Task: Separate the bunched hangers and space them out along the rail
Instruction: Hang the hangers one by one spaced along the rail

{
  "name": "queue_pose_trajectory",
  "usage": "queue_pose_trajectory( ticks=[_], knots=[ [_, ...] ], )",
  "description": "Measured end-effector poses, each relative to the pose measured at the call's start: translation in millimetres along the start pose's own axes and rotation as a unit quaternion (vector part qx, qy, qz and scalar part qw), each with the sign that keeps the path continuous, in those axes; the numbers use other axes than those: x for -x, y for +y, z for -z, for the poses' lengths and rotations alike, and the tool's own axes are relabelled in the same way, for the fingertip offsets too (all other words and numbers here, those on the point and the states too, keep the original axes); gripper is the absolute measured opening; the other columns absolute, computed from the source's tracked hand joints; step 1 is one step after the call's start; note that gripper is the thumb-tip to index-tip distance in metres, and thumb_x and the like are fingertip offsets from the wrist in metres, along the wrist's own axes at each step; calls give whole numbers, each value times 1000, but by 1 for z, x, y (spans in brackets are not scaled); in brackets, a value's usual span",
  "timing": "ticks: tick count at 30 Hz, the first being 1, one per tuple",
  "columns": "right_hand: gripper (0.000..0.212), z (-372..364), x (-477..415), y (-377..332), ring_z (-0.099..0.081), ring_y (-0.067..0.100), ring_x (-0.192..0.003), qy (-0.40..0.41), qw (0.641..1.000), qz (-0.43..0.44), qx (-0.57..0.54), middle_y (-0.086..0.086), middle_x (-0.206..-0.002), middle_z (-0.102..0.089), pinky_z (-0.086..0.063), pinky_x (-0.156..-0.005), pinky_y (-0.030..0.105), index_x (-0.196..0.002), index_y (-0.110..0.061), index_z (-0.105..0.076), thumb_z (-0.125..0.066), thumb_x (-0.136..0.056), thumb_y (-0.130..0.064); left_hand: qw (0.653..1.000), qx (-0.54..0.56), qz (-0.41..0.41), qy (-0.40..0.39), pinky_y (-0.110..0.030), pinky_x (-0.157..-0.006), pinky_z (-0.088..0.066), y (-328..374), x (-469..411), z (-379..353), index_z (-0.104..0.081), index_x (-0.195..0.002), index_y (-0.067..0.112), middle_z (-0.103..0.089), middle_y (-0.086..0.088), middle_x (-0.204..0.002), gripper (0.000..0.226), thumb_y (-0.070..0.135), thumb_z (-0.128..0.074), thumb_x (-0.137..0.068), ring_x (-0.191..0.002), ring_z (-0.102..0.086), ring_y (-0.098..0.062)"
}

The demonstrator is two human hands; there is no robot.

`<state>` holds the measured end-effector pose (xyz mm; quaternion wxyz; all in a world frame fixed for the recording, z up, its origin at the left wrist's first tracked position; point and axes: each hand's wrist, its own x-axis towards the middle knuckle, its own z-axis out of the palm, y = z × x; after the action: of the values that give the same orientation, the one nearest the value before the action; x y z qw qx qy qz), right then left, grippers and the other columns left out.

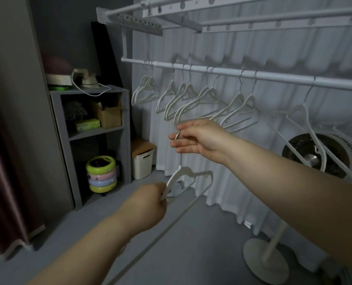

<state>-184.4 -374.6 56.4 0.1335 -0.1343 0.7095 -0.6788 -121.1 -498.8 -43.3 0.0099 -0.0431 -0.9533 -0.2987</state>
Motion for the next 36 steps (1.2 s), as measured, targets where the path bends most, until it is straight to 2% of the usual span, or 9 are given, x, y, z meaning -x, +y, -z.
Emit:
queue_pose_trajectory(
  ticks=[5, 8, 12, 15, 20, 25, 27, 32, 36],
  knots=[
    [19, 34, 3, -12, -64, 11, -47, -13, 985, -24, 168, 8, -81, -65, -52, -42, 19, -115, -12, -42, -41, -96, -12, 998, -2, -24, -65, -29, -66, -48, 23, -12, -3, -53, -103, 11, -57, -4, -85, 16, 14, -41, -93, -69, -50, -18],
    [43, 66, 1, -22, -63, 12, -52, 5, 948, -8, 317, 4, -82, -67, -48, -42, 19, -134, -13, -32, -43, -96, -28, 996, 4, -42, -83, -19, -51, -40, 48, -29, -6, -52, -101, 10, -45, 3, -71, 14, 12, -40, -93, -55, -45, -10],
    [37, 116, -2, -36, -57, 9, -38, 77, 927, 32, 365, 0, -68, -64, -42, -40, 20, -127, -15, -40, -44, -95, -31, 995, 23, -50, -85, -16, -41, -42, 85, -67, -11, -51, -102, 10, -49, -2, -76, 15, 9, -39, -94, -48, -49, -11],
    [30, 165, -5, -46, -58, 16, -47, 155, 901, 73, 398, 1, -66, -63, -41, -45, 23, -117, -16, -48, -47, -93, -33, 997, 32, -46, -55, -20, -36, -42, 114, -101, -14, -49, -100, 8, -47, -3, -71, 17, 5, -34, -93, -44, -50, -14],
    [37, 256, -17, -60, -52, 25, -115, 282, 704, 84, 647, 6, -123, -59, -42, -91, 32, -125, -19, -49, -48, -90, -30, 998, 45, -40, -12, -21, -39, -46, 163, -159, -10, -49, -105, 6, -51, -6, -66, 18, 12, -35, -96, -26, -48, -5],
    [46, 313, -40, -77, -33, 26, -128, 255, 569, 132, 771, 8, -140, -40, -25, -105, 33, -134, -13, -40, -48, -90, -24, 994, 76, -77, 23, -13, -31, -40, 223, -212, -11, -46, -100, 8, -52, -6, -63, 12, 6, -35, -95, -23, -49, -4],
    [51, 329, -49, -81, -33, 26, -129, 244, 561, 124, 781, 8, -143, -35, -21, -108, 33, -136, -13, -34, -49, -89, -25, 992, 78, -85, 44, -11, -30, -39, 244, -231, -14, -47, -105, 6, -51, -6, -61, 15, 4, -36, -94, -24, -49, -3],
    [55, 350, -65, -88, -37, 26, -128, 244, 614, 161, 734, 6, -144, -35, -26, -105, 32, -142, -17, -24, -45, -92, -27, 993, 79, -80, 38, -15, -32, -44, 276, -270, -28, -46, -109, 3, -53, -9, -66, 19, 1, -33, -95, -24, -51, -5],
    [55, 354, -72, -89, -37, 24, -129, 219, 603, 228, 732, 1, -147, -34, -30, -103, 32, -143, -21, -23, -42, -94, -36, 995, 67, -71, -12, -15, -36, -48, 286, -288, -42, -41, -125, 2, -54, -10, -66, 30, 2, -33, -96, -26, -52, -5]
  ],
)
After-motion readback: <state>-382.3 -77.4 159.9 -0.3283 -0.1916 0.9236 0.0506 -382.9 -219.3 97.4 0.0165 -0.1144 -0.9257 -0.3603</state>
